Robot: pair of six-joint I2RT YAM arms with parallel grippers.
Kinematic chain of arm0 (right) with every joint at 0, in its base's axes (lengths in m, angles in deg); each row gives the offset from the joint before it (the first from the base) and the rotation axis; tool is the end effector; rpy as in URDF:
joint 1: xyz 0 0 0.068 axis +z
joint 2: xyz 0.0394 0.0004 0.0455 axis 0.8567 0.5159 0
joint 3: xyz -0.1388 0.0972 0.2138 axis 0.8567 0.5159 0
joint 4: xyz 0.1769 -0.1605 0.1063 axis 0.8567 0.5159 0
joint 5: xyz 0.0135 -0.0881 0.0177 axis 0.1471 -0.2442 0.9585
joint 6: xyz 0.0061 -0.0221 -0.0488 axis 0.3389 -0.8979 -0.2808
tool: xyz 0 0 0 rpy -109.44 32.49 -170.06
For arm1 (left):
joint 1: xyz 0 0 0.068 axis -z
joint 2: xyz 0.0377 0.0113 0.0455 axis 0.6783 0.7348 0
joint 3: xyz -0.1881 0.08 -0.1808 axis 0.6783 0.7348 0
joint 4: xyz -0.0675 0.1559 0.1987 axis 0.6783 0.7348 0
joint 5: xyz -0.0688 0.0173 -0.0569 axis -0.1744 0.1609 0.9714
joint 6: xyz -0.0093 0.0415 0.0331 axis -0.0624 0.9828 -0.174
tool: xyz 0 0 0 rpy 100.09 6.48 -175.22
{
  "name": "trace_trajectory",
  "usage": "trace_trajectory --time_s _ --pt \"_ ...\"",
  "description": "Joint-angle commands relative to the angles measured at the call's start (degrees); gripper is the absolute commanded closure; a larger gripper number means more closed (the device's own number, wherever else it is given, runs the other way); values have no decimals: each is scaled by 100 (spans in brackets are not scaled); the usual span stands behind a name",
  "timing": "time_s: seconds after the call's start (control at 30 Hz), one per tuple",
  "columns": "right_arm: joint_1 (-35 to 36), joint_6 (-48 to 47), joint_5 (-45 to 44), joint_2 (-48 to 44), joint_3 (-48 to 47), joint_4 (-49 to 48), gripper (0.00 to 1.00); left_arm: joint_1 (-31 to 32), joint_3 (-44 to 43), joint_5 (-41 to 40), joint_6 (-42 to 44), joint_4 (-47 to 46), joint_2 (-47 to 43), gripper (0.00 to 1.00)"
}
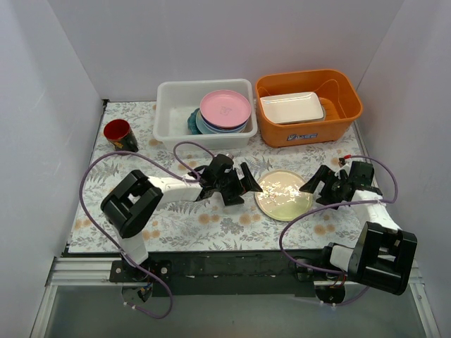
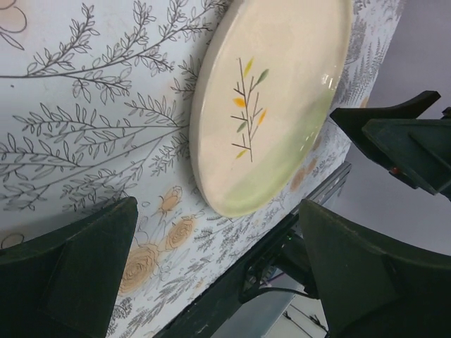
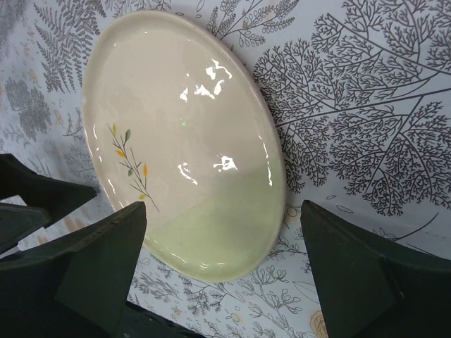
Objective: Place the plates into the plastic bin on the countertop
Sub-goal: Pick up the plate at the center of the board.
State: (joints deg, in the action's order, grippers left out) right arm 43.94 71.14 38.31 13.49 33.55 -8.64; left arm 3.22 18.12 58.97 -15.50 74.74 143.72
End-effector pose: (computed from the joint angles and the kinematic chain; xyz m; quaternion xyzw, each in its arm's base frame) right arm 0.2105 -0.0389 0.1763 0.1929 0.9073 0.2414 0.2854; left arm 0.2412 -0.2636 0.1592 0.3817 -0.8252 0.4161 0.0166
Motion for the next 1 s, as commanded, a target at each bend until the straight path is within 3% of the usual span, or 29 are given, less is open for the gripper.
trace_trajectory --time_s 0.0,0.77,0.97 --pt "-29 -141 126 124 120 -309 3 12 -332 126 105 -151 276 2" --pt "-20 -35 864 608 490 -1004 9 21 -438 275 17 -441 1146 3" --pt "-11 -167 1180 933 490 -995 12 144 -306 390 -255 -1133 1383 5"
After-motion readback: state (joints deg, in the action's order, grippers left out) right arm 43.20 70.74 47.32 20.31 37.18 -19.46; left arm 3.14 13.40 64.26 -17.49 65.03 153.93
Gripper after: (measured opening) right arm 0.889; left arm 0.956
